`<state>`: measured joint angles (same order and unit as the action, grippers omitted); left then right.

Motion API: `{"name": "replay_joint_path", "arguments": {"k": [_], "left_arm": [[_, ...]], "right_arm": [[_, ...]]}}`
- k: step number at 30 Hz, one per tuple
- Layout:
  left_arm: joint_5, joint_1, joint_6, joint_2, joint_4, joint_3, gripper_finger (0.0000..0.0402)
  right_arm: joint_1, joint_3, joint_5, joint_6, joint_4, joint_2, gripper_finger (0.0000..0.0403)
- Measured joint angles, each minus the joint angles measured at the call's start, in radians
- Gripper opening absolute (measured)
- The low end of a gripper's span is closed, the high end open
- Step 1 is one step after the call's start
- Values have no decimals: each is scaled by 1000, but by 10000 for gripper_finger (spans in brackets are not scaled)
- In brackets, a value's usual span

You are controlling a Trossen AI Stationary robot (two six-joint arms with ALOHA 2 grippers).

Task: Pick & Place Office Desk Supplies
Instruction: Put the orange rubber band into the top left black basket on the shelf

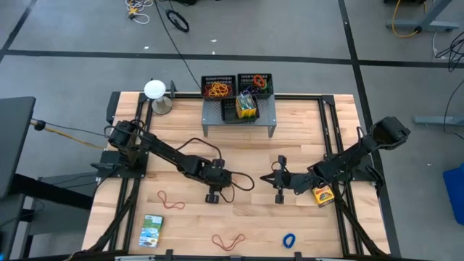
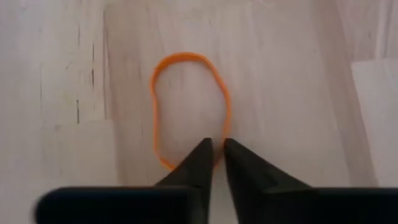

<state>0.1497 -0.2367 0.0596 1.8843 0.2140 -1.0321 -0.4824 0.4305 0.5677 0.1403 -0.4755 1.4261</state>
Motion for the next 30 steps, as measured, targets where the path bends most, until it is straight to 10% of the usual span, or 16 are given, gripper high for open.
{"name": "replay_joint_path", "arguments": {"k": [18, 30], "left_arm": [[204, -32, 34, -304, 519, -173, 4], [286, 326, -88, -511, 593, -392, 3]], "right_arm": [[4, 0, 0, -7, 1, 0, 11], [36, 0, 2, 4, 0, 0, 11]]}}
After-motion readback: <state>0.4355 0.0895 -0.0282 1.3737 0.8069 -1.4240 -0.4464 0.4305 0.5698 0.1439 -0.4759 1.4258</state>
